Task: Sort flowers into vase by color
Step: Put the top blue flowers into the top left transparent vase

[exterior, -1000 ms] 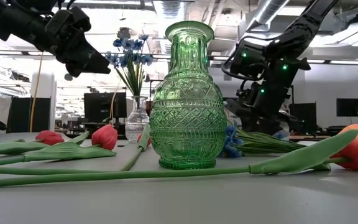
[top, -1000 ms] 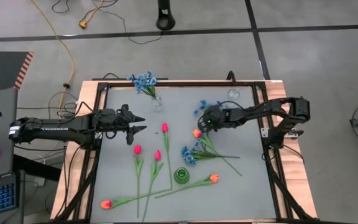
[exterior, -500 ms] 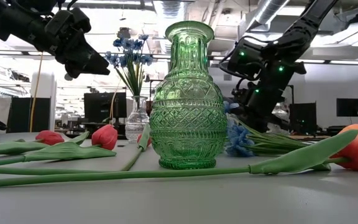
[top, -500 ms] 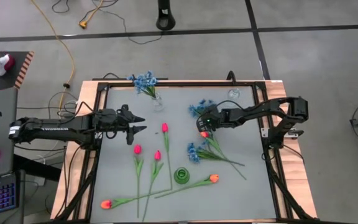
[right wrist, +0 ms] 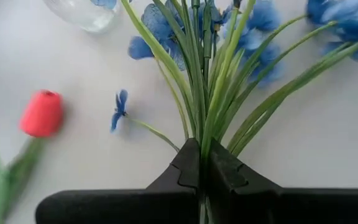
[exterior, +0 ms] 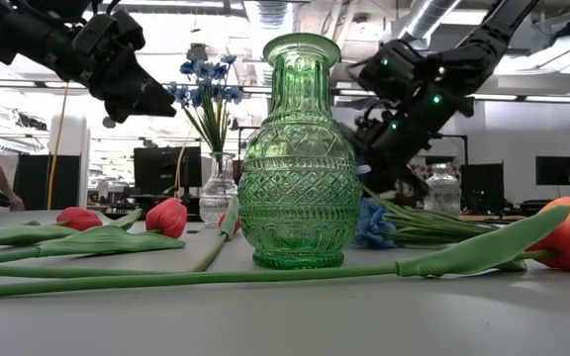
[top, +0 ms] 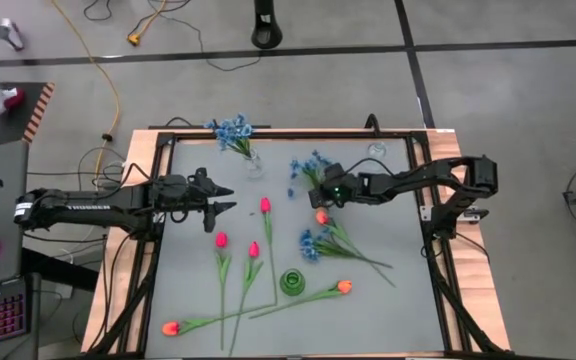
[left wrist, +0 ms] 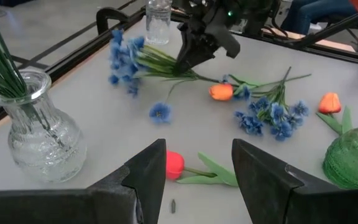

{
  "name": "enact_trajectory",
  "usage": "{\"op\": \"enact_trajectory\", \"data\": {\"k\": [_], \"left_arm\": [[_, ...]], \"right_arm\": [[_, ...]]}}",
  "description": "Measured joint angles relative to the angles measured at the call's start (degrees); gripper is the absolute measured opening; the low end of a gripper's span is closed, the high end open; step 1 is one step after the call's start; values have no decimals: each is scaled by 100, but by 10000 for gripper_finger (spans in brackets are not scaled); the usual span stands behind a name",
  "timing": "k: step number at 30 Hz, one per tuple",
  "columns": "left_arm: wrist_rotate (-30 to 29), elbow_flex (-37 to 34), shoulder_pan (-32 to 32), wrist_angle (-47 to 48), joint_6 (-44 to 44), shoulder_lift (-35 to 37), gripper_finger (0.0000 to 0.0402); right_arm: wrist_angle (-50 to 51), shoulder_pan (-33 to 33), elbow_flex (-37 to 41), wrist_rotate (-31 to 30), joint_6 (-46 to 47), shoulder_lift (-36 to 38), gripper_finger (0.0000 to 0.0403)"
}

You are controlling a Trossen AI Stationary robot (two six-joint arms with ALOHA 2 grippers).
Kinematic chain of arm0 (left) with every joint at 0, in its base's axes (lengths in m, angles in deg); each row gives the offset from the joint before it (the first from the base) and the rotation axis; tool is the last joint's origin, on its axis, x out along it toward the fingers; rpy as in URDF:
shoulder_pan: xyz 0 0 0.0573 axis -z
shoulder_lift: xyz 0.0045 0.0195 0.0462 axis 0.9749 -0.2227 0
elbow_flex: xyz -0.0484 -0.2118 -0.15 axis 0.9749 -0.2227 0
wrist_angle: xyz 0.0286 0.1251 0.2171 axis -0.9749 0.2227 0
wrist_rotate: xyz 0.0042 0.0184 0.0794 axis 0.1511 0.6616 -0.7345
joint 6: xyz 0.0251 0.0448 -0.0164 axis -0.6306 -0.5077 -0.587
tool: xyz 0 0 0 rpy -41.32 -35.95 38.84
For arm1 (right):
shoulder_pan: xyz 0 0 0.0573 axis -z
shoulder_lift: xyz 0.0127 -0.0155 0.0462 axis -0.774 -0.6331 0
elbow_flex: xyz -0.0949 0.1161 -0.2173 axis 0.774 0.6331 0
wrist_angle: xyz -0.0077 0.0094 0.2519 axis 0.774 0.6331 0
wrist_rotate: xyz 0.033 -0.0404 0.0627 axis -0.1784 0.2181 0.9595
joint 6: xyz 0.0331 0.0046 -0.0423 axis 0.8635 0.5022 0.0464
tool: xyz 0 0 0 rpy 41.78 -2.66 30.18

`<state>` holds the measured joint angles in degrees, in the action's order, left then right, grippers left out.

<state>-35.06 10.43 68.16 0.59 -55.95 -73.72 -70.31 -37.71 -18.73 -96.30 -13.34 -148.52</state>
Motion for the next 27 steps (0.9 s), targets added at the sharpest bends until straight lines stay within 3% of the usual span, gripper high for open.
{"op": "enact_trajectory", "data": {"k": [14, 27], "left_arm": [[-44, 0, 0, -102, 0, 4, 171], [-44, 0, 0, -124, -6, 4, 171]], "right_arm": [[-584, 2, -7, -80, -1121, 1519, 36], [-2556, -238, -10, 62, -2465, 1703, 36]]}}
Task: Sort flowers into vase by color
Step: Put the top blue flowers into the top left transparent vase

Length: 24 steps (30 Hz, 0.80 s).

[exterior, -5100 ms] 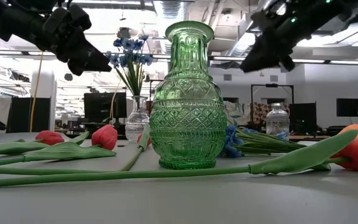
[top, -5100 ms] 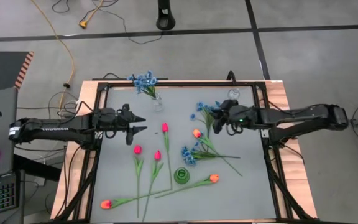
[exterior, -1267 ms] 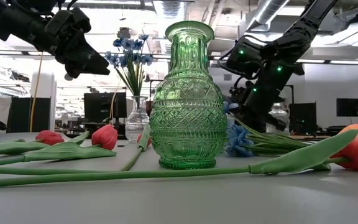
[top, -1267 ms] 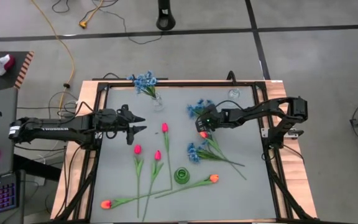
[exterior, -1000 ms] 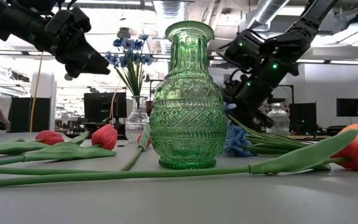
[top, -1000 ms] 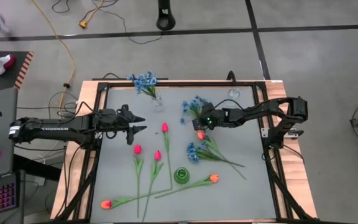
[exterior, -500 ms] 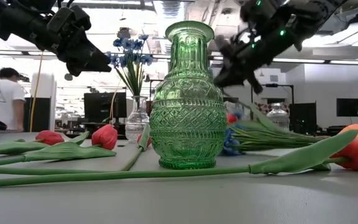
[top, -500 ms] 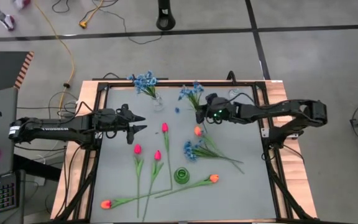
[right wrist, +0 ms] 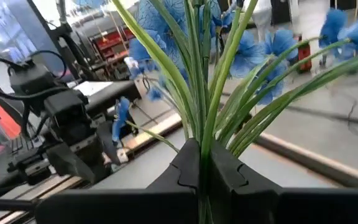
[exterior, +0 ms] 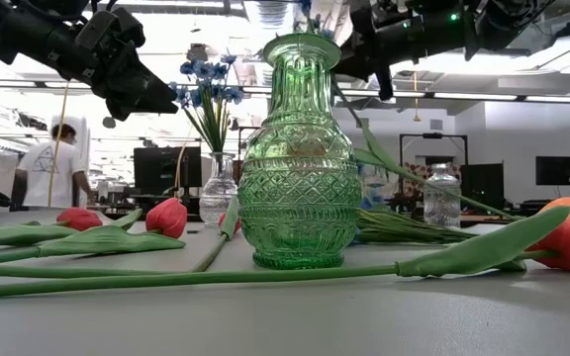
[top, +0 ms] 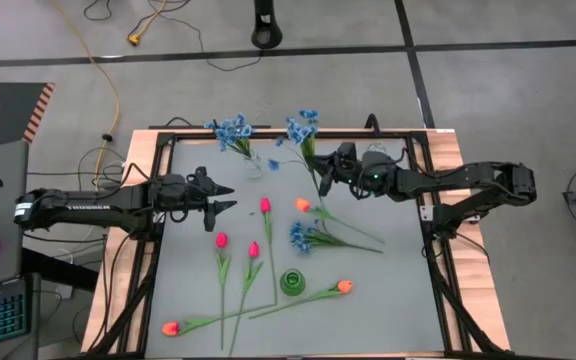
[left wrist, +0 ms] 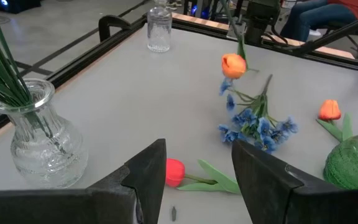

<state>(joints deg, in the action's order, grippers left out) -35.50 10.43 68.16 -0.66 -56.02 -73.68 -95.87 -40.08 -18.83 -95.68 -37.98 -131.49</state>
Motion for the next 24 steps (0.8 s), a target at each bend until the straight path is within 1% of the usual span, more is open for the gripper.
{"op": "enact_trajectory", "data": {"k": [5, 10, 14, 17, 20, 24], "left_arm": [[0, 0, 1, 0, -2, 0, 171], [0, 0, 0, 0, -2, 0, 171], [0, 2, 2, -1, -3, 0, 171], [0, 2, 2, -2, -4, 0, 171], [0, 2, 2, -6, -4, 0, 171], [0, 2, 0, -7, -4, 0, 171]], "right_arm": [[-632, -23, -2, 62, -517, 0, 35], [-1473, -79, -4, 293, -968, 0, 36], [-2119, -129, -4, 317, -1373, -127, 36], [-2806, -125, -4, 327, -1686, -390, 36], [-3746, -125, -4, 363, -1987, -833, 36], [-5296, -8, -4, 748, -2062, -1584, 36]]}}
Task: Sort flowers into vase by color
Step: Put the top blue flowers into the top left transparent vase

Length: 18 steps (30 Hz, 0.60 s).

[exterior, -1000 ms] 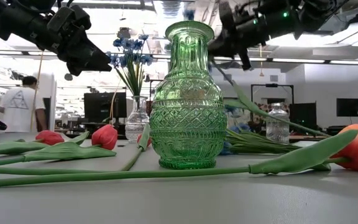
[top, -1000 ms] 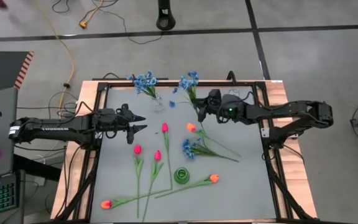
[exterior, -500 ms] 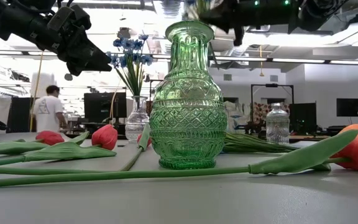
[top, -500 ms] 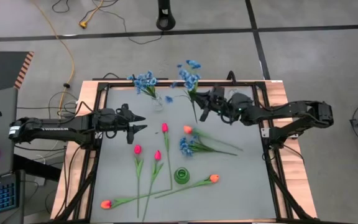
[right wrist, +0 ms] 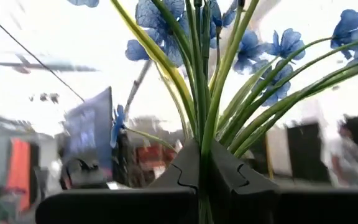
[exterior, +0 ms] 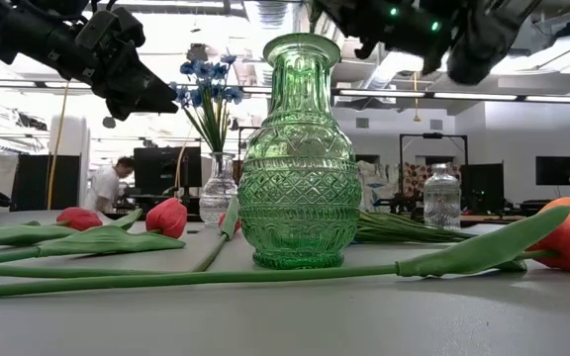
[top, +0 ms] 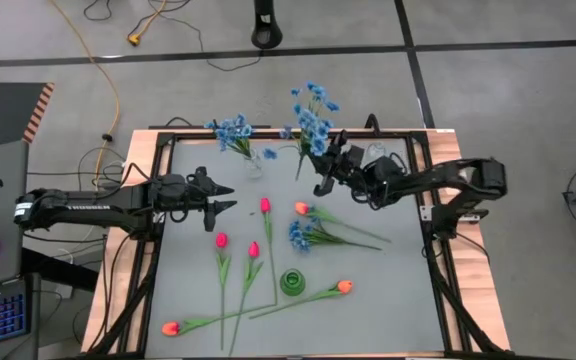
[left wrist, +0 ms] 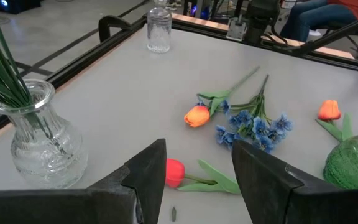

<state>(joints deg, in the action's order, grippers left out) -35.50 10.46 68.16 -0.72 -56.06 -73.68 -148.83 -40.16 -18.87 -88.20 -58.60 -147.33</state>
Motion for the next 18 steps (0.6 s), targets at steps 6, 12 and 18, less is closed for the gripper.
{"op": "enact_trajectory", "data": {"k": [6, 12, 18], "left_arm": [[0, 0, 0, 2, 0, 0, 171], [10, 2, 2, -3, -2, 0, 171], [15, 2, 2, -247, 0, -1, 171]], "right_arm": [[-104, 257, -374, 198, 63, -778, 36], [-276, 299, -1009, 398, 65, -1400, 36], [-231, 265, -1530, 725, 87, -1792, 36]]}}
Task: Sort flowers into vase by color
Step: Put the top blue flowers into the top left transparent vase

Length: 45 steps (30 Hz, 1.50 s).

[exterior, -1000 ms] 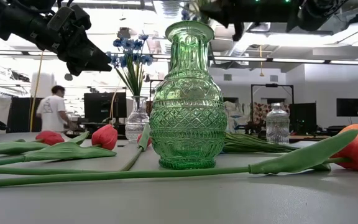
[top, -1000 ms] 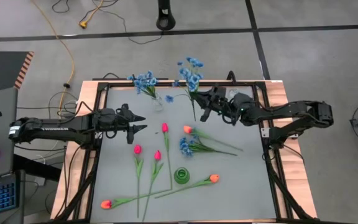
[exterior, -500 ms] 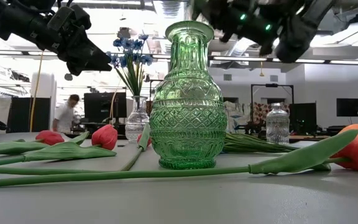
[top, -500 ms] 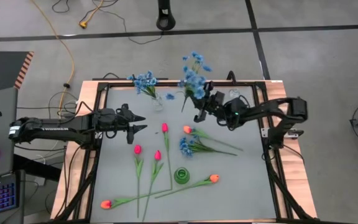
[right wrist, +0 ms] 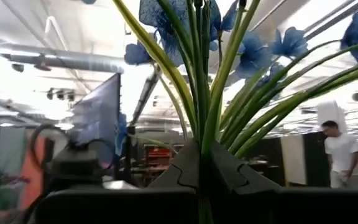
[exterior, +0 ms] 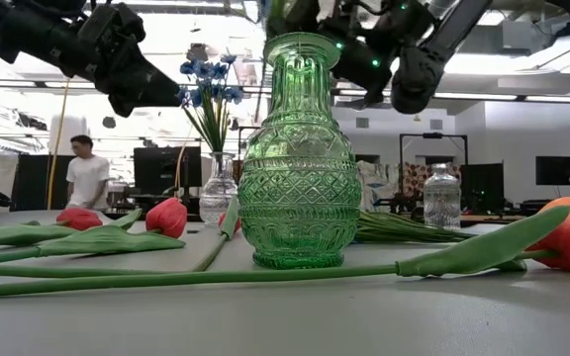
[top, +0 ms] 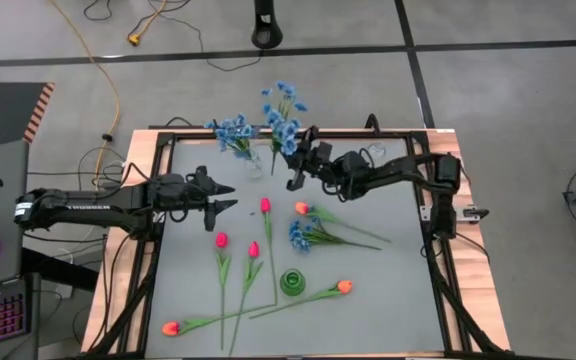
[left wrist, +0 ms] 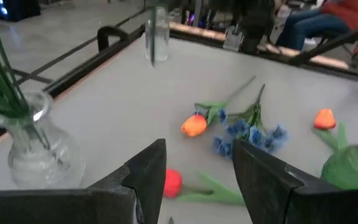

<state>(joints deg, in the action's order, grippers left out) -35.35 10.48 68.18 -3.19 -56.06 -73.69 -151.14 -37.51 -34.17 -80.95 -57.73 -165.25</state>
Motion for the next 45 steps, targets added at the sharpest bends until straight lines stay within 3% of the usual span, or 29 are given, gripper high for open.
{"op": "enact_trajectory", "data": {"k": [9, 23, 45], "left_arm": [[17, 4, 65, -1111, -247, -131, 171], [-480, 67, 424, -3855, -743, -1824, 171], [-455, 1010, 426, -4033, -1161, -2884, 165]], "right_arm": [[146, -261, -72, 208, 129, -16, 36], [537, -511, -72, 452, 86, -14, 36], [1062, -578, -72, 706, 84, -14, 37]]}}
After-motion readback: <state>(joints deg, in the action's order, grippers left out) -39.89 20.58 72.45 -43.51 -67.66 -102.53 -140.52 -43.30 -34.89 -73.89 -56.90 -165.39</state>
